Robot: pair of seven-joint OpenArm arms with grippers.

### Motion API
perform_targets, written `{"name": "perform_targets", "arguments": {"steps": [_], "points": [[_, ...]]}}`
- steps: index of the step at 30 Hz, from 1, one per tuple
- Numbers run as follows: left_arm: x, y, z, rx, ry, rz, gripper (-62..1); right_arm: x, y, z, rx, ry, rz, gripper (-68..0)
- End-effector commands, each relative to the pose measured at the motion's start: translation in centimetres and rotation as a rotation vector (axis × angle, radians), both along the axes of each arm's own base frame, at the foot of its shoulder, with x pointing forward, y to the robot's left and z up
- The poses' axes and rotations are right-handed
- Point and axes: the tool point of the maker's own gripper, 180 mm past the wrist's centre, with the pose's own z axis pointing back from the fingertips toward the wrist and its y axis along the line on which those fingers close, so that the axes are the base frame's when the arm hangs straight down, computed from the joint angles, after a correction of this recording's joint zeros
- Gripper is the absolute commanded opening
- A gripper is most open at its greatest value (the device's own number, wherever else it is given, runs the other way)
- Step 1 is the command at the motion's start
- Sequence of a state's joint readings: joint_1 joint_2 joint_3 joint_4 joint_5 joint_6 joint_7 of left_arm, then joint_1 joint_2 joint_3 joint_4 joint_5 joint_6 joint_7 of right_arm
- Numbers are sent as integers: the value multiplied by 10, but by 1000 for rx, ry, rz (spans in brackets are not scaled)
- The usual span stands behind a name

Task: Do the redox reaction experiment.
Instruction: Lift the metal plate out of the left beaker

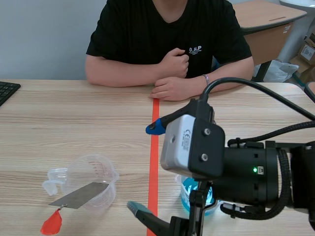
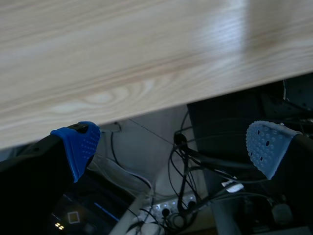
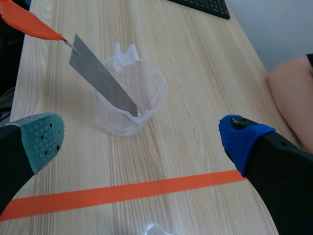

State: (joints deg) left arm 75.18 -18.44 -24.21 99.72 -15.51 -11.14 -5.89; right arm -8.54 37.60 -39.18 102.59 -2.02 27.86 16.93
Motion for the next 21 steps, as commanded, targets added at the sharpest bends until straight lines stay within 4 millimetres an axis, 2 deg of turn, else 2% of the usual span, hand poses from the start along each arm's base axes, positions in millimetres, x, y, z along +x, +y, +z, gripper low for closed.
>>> {"name": "perform_targets", "arguments": {"steps": [1,8,17,21], "points": [[5,-8,-1,-31,-19,-3,14,2,5,10,34,-31,22,4],[-10,-18,-27,-84,34,21,14,-7,23,-4,19,-72,74,4],[-12,-33,-42,-126,49,17,14,-20,47,-15,45,-71,129,4],[-11,-33,-45,-127,51,17,14,-26,59,-16,51,-93,151,4]]}}
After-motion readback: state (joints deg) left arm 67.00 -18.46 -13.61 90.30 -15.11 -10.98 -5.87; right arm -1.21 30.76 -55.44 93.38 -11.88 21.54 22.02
